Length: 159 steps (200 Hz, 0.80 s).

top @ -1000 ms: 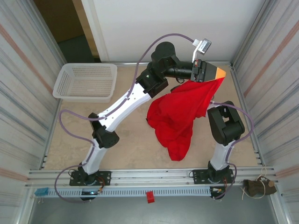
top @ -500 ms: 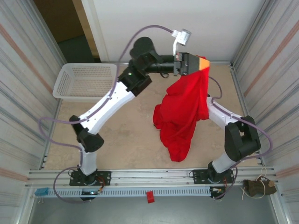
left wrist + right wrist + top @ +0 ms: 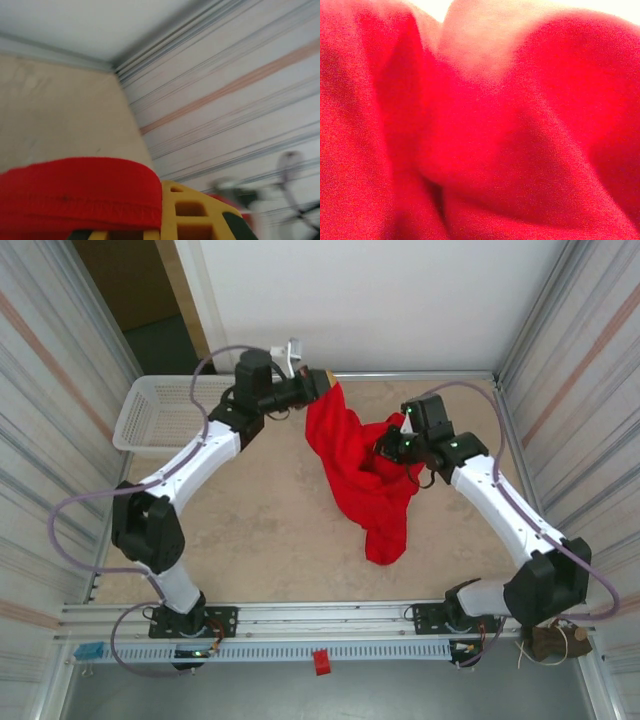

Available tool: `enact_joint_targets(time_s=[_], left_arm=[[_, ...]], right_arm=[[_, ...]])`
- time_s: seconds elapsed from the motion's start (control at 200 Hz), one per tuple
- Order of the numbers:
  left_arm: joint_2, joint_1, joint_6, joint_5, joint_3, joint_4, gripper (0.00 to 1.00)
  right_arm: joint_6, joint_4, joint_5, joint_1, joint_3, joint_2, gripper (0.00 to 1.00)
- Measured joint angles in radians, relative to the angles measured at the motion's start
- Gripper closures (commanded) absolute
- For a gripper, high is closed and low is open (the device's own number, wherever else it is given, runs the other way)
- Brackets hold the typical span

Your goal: Fold the inside-out t-shirt

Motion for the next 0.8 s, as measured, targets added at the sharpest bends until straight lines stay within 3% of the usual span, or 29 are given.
enact_joint_targets(time_s=[0.085,0.215,0.331,0.541,0.797], left_arm=[[0.035,-0.001,0.0,-0.013,-0.061,0.0,0.98],[0.074,-0.001,0.015,-0.013,-0.079,-0.007,0.56],[0.075,-0.001,0.05,-0.009,-0.071,-0.024,0.38],[0.029,-0.003,0.103,-0.008,-0.06,-0.04,0.3],[-0.068,-0.081,0.215,0.023,0.047,-0.046,0.25]], right_arm=[[-0.01,-0.009,-0.015,-0.016,0.074,-0.018,1.0],[-0.01,-0.01,-0.056,-0.078,0.19,-0.021,1.0],[0.011,0.006,-0.108,-0.139,0.283,-0.004,1.0],[0.06,0.069,-0.224,-0.184,0.433,0.068,1.0],[0.015,0.063,-0.357,-0.183,0.443,0.13,1.0]])
